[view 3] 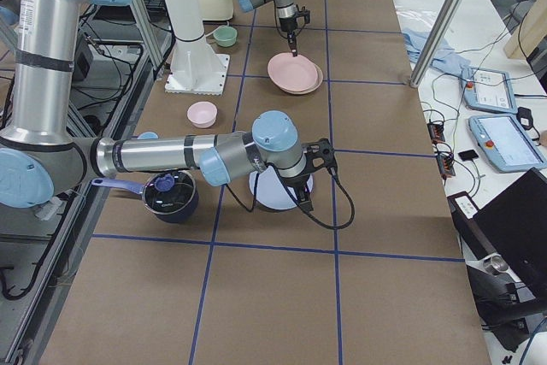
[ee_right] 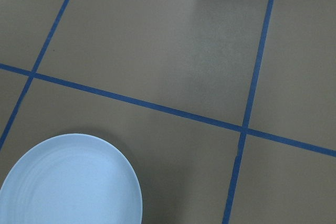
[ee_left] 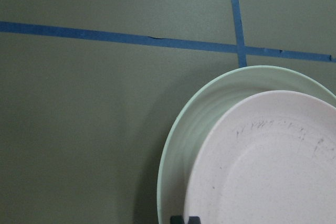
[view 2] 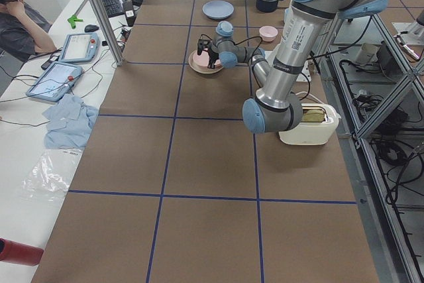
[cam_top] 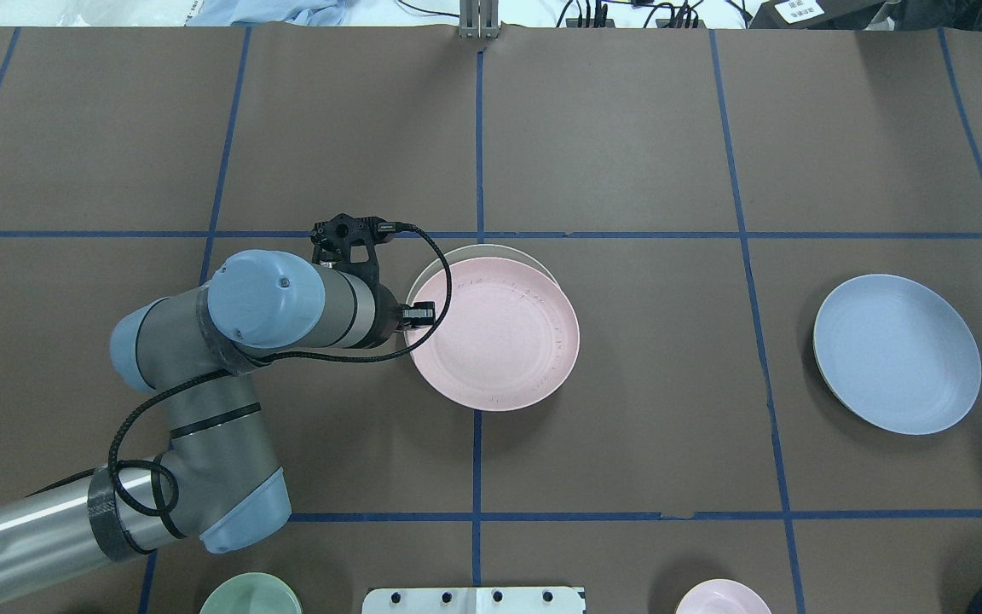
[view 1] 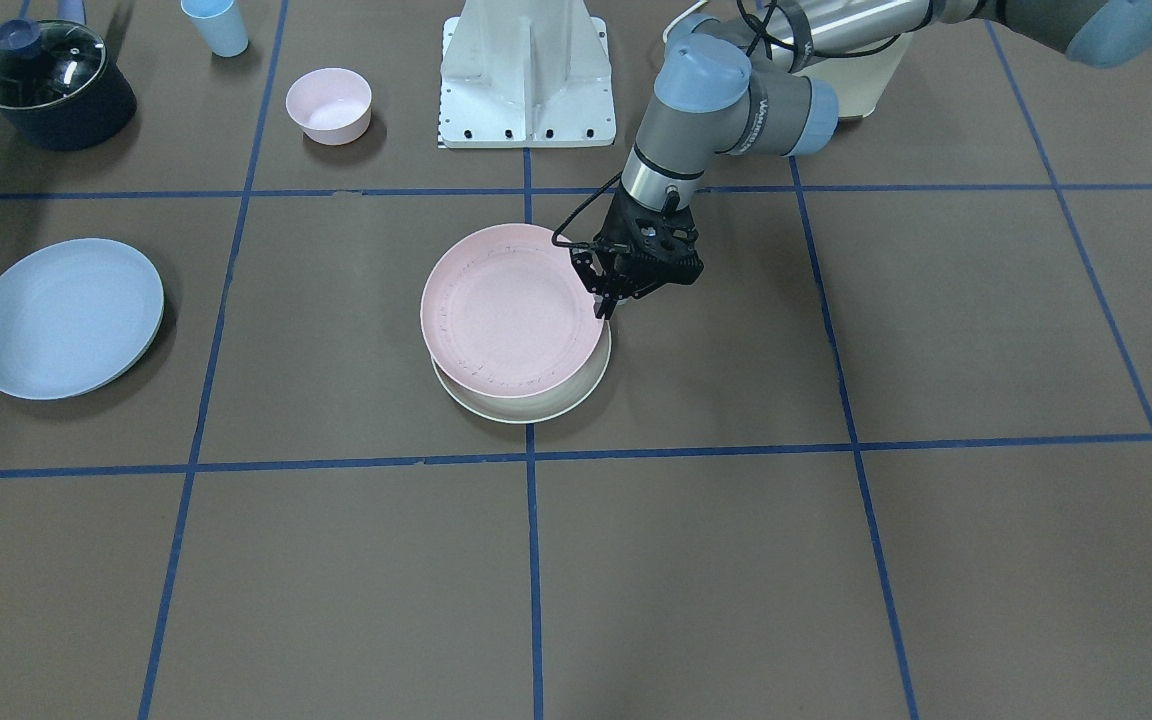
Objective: Stack three plates with pink and blue
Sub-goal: 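Carry the pink plate with the left gripper onto the cream plate, then release the pink plate and raise the left arm away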
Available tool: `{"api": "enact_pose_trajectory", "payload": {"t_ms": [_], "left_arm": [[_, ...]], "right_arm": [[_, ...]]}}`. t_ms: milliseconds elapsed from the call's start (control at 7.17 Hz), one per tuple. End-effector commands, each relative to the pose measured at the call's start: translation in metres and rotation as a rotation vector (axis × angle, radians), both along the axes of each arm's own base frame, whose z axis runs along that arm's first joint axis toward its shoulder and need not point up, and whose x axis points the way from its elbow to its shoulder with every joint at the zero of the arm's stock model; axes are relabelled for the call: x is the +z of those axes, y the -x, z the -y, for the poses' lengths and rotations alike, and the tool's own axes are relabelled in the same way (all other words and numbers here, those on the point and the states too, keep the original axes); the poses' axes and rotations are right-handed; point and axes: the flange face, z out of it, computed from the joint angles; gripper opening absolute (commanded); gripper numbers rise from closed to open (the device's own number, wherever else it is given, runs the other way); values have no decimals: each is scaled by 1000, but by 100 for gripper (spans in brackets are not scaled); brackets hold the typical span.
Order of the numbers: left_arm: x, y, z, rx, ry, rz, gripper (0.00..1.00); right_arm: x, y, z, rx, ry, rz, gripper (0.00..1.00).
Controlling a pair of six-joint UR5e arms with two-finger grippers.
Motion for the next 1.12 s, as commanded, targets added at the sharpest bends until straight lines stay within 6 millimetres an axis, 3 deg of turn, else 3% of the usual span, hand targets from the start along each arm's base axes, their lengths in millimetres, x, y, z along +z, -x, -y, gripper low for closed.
{"api": "enact_pose_trajectory", "payload": {"t_ms": [0, 140, 279, 419, 558, 698, 977], "left_arm": [[-5, 0, 1, -1, -11, -18, 100], [-13, 6, -2, 7, -25, -35, 100], [-25, 27, -2, 17, -73, -46, 100], [-25, 64, -7, 43, -134, 0, 100], [-38, 112, -3, 72, -184, 28, 100], [-32, 129, -3, 92, -195, 59, 100], [-32, 142, 6, 121, -247, 76, 100]], "right_arm": [[1, 1, 0, -2, 1, 0, 100], [1, 1, 0, -1, 4, 0, 100], [1, 1, 0, 20, 28, 10, 100], [0, 7, 1, 52, 81, 30, 100], [0, 10, 0, 50, 89, 30, 100], [5, 11, -4, 48, 101, 30, 100], [15, 18, -13, 65, 154, 26, 100]]}}
